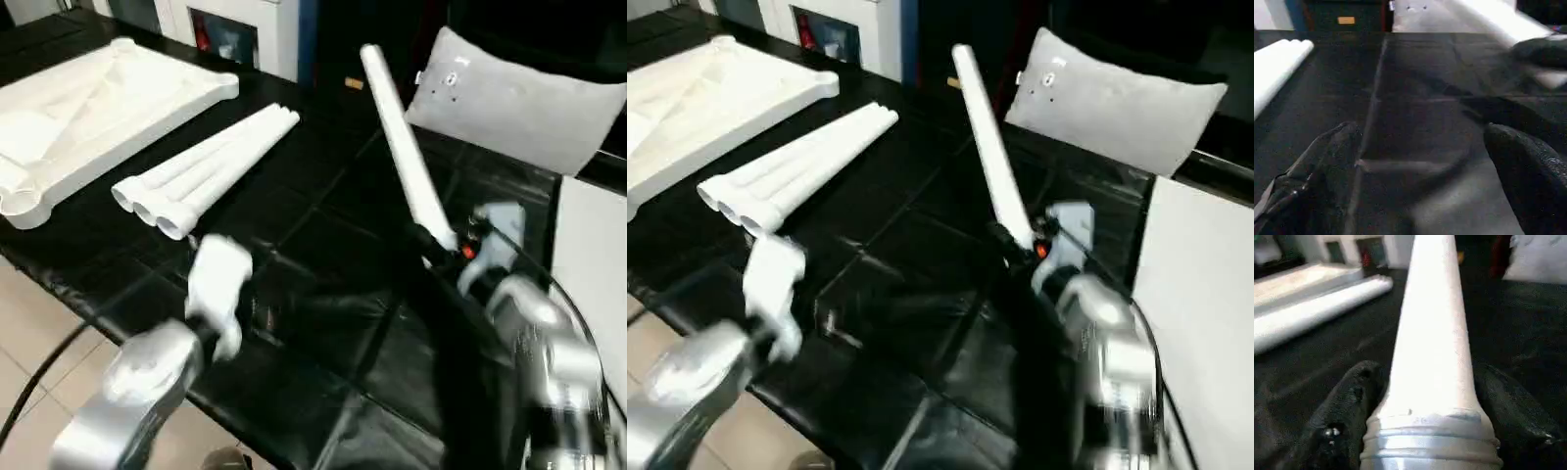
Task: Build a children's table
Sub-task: Pick table leg, then move to table
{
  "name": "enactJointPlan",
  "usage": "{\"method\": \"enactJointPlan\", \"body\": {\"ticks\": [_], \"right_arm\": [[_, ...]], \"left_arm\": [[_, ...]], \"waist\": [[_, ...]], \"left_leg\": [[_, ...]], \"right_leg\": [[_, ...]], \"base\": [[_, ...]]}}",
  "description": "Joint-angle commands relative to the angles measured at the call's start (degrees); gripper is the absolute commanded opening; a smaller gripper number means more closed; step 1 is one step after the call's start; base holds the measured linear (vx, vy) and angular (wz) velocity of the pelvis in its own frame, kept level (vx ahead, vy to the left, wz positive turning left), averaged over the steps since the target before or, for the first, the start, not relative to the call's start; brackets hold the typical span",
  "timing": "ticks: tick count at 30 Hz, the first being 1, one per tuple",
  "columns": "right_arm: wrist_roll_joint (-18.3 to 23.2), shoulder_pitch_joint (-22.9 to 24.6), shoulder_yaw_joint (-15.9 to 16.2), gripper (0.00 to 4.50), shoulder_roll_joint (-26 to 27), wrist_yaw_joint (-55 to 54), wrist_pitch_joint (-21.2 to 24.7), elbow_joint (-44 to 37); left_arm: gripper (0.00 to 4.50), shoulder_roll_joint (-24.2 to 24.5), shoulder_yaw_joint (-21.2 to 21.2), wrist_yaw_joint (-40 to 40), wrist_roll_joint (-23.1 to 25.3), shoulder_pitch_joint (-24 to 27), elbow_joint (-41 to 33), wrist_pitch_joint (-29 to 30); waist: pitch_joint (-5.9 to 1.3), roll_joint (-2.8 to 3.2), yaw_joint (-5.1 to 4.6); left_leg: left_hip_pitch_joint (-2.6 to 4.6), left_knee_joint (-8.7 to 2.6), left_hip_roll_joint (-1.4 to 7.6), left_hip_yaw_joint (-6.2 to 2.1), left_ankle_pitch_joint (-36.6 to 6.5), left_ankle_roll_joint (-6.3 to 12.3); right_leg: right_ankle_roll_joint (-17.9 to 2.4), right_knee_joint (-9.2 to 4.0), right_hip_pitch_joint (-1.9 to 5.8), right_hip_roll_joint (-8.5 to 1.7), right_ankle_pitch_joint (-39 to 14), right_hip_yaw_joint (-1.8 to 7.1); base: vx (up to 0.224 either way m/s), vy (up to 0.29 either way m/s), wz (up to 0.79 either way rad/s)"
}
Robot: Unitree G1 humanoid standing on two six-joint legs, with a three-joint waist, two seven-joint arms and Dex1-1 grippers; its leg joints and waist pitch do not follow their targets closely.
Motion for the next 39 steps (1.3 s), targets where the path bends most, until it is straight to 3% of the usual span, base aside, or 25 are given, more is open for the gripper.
{"method": "enactJointPlan", "body": {"ticks": [1,13,14,15,16,19,20,21,22,23,24,25,26,27,29,30,31,32,33,34,35,36,37,38,39], "right_arm": [[-0.7,1.1,-0.7,2.74,1.1,-3.4,-1.3,-3.8],[-5.1,9.1,5.2,2.74,7.0,-12.1,-2.8,-13.3],[-5.7,9.4,5.7,2.74,6.9,-12.2,-2.9,-13.3],[-6.2,9.7,6.1,2.74,6.9,-12.4,-2.9,-13.4],[-6.2,10.0,6.0,2.74,7.2,-13.1,-2.9,-13.3],[-6.0,10.1,5.9,2.74,7.3,-13.7,-2.9,-13.1],[-6.1,10.1,6.1,2.74,7.1,-13.7,-2.8,-13.1],[-6.2,10.2,6.4,2.74,6.9,-13.6,-2.7,-13.2],[-6.3,10.4,6.9,2.74,6.6,-13.4,-2.3,-13.3],[-6.3,10.4,7.1,2.74,6.5,-13.3,-2.1,-13.4],[-6.3,10.5,7.3,2.74,6.5,-13.2,-1.9,-13.4],[-6.2,10.5,7.4,2.74,6.4,-13.3,-1.8,-13.4],[-6.2,10.5,7.6,2.74,6.3,-13.4,-1.8,-13.4],[-6.3,10.5,8.0,2.74,6.1,-13.4,-1.7,-13.3],[-6.3,10.5,8.3,2.74,5.9,-13.4,-1.5,-13.3],[-6.3,10.6,8.5,2.74,5.8,-13.4,-1.5,-13.3],[-6.2,10.7,8.6,2.74,5.7,-13.4,-1.4,-13.3],[-6.2,10.7,8.7,2.74,5.7,-13.5,-1.4,-13.3],[-6.2,10.7,8.7,2.74,5.6,-13.5,-1.3,-13.3],[-6.2,10.7,8.8,2.74,5.6,-13.5,-1.3,-13.3],[-6.3,10.7,8.8,2.74,5.4,-13.4,-1.0,-13.2],[-6.4,10.7,8.9,2.74,5.4,-13.4,-0.9,-13.2],[-6.4,10.7,8.9,2.74,5.3,-13.4,-0.8,-13.2],[-6.5,10.7,9.2,2.74,5.1,-13.5,-0.9,-13.2],[-6.6,10.8,9.4,2.74,5.0,-13.6,-1.0,-13.2]], "left_arm": [[4.5,-0.2,-0.6,1.5,1.8,-0.4,1.0,-1.2],[4.5,-3.8,0.4,6.9,5.6,0.3,7.0,-6.5],[4.5,-3.8,0.5,6.7,5.5,0.5,7.0,-6.5],[4.5,-3.9,0.5,6.5,5.5,0.7,7.0,-6.7],[4.5,-3.8,0.5,6.3,5.8,1.0,7.0,-7.0],[4.5,-3.7,0.9,6.3,5.8,1.2,7.1,-7.2],[4.5,-3.7,1.1,6.4,5.8,1.1,7.2,-7.3],[4.5,-3.7,1.2,6.4,5.8,1.1,7.3,-7.4],[4.5,-3.7,1.3,6.6,5.8,1.1,7.4,-7.6],[4.5,-3.8,1.3,6.7,5.8,1.2,7.5,-7.7],[4.5,-3.8,1.3,6.7,5.8,1.2,7.5,-7.7],[4.5,-3.8,1.3,6.7,5.8,1.2,7.5,-7.8],[4.5,-3.8,1.3,6.6,5.8,1.2,7.5,-7.8],[4.5,-3.8,1.4,6.6,5.8,1.4,7.5,-7.9],[4.5,-3.9,1.5,6.7,5.9,1.7,7.4,-7.9],[4.5,-4.0,1.6,6.7,6.0,1.8,7.3,-8.0],[4.5,-4.0,1.6,6.7,6.1,1.9,7.3,-8.0],[4.5,-4.0,1.6,6.7,6.1,1.9,7.3,-8.0],[4.5,-4.0,1.6,6.7,6.2,1.9,7.3,-8.0],[4.5,-4.1,1.6,6.7,6.2,1.9,7.3,-8.0],[4.5,-4.2,1.8,6.9,6.1,2.0,7.2,-8.1],[4.5,-4.2,1.9,7.0,6.1,2.1,7.1,-8.1],[4.5,-4.3,2.0,7.0,6.0,2.1,7.1,-8.1],[4.5,-4.3,2.2,6.8,6.0,2.4,7.0,-8.3],[4.5,-4.3,2.2,6.8,6.1,2.5,7.1,-8.3]], "waist": [[-4.14,0.3,-0.22],[-4.98,2.21,-0.41],[-5.45,2.19,-0.41],[-5.15,1.96,-0.39],[-5.43,1.64,-0.23],[-5.73,1.04,1.12],[-5.49,0.27,1.8],[-5.53,0.22,2.66],[-5.37,0.28,3.51],[-4.81,0.03,3.05],[-4.68,1.03,3.07],[-4.69,2.19,1.64],[-3.12,4.1,-0.59],[-4.91,4.55,-1.65],[-3.66,4.32,-1.44],[-3.42,3.15,-2.11],[-3.27,3.21,-1.83],[-4.73,0.49,-0.6],[-7.31,-0.88,1.6],[-5.32,0.32,0.75],[-5.71,1.39,2.35],[-3.72,-0.31,1.34],[-4.1,-0.13,1.47],[-4.27,0.96,1.45],[-4.21,1.72,0.84]], "left_leg": [[-0.11,-4.88,-0.39,0.94,-15.0,-0.98],[-0.44,-4.88,-0.63,0.64,-11.9,-1.48],[1.52,-3.62,-0.66,2.28,-12.6,-4.25],[0.92,-3.87,-0.91,2.34,-12.8,-4.8],[2.04,-2.17,-1.93,4.04,-15.4,-6.15],[0.85,0.18,-3.22,4.38,-18.4,0.18],[-0.68,2.92,-4.16,2.72,-17.1,3.54],[-1.49,4.42,-4.37,1.35,-15.4,4.91],[-2.86,6.11,-4.57,-1.77,-11.6,5.66],[-2.88,6.04,-5.83,-3.36,-10.5,5.82],[-1.14,4.51,-5.99,-4.02,-10.1,6.78],[2.69,-0.87,-6.22,-3.53,-10.5,11.37],[3.92,-6.0,-3.14,-1.19,-24.1,15.25],[2.88,-8.09,0.84,-0.93,-28.3,16.47],[3.18,-8.77,2.24,1.26,-24.2,16.03],[3.66,-9.5,2.89,2.73,-27.5,11.26],[3.51,-10.34,2.79,3.83,-30.7,7.15],[4.87,-6.98,0.9,5.65,-31.4,-8.55],[0.76,4.39,-2.17,1.99,-23.8,-6.82],[-3.77,12.88,-5.32,-6.69,-12.7,-1.65],[-4.23,13.44,-7.46,-7.63,-8.5,-1.49],[-4.62,11.5,-5.83,-8.51,-7.6,-0.58],[-1.48,8.21,-6.87,-7.05,-6.0,0.03],[-0.21,2.62,-6.37,-6.21,-3.5,1.84],[1.46,0.32,-5.76,-5.47,-5.3,3.12]], "right_leg": [[-3.6,-5.71,2.56,-1.75,-24.3,1.21],[-4.8,-4.96,3.09,-1.4,-12.3,1.18],[-3.7,-5.56,1.42,0.48,-13.0,2.29],[-3.6,-5.62,1.72,0.87,-13.1,2.4],[-1.3,-6.59,0.2,2.74,-16.9,3.93],[0.1,-7.57,0.8,1.1,-29.0,10.62],[-0.6,-9.03,2.93,-1.51,-34.8,15.48],[-0.9,-9.79,4.39,-3.66,-37.5,18.36],[-1.6,-10.32,5.54,-4.84,-38.6,21.31],[-2.3,-10.55,4.96,-2.54,-36.8,21.74],[-2.1,-11.14,3.81,-1.21,-36.0,21.35],[0.5,-9.53,1.68,4.06,-30.7,17.11],[-0.5,-1.45,-4.25,7.0,-28.4,5.94],[-3.0,7.7,-1.96,2.22,-18.0,-1.03],[-5.3,8.31,-2.68,-0.04,-11.6,-5.16],[-5.7,8.23,-0.27,-1.53,-9.1,-7.57],[-5.4,8.19,1.04,-1.74,-9.6,-8.21],[-8.3,1.44,3.08,-8.59,-23.2,-1.97],[-10.4,-4.03,8.13,-18.34,-25.9,6.61],[-7.9,-7.46,8.23,-18.98,-31.5,10.27],[-8.2,-7.44,8.8,-16.27,-33.2,9.87],[-12.0,-7.97,7.71,-12.72,-29.9,9.26],[-15.2,-7.92,5.81,-7.15,-26.7,7.55],[-13.8,-7.85,5.45,-3.24,-28.7,7.36],[-11.8,-7.97,4.01,-1.82,-31.4,6.87]], "base": [[0.0,0.0,0.0],[0.0,0.0,0.0],[0.0,0.0,0.0],[0.0,0.0,0.0],[0.0,-0.002,-0.34],[-0.007,0.036,-0.38],[-0.017,0.081,-0.4],[-0.011,0.137,-0.51],[-0.009,0.225,-0.62],[-0.009,0.225,-0.62],[-0.033,0.289,-0.61],[-0.049,0.312,-0.54],[-0.049,0.312,-0.54],[-0.061,0.308,-0.54],[-0.079,0.291,-0.52],[-0.075,0.274,-0.63],[-0.06,0.235,-0.72],[-0.06,0.235,-0.72],[-0.044,0.191,-0.66],[-0.038,0.202,-0.68],[-0.038,0.202,-0.68],[-0.048,0.236,-0.77],[-0.066,0.275,-0.69],[-0.066,0.275,-0.69],[-0.087,0.346,-0.48]]}}
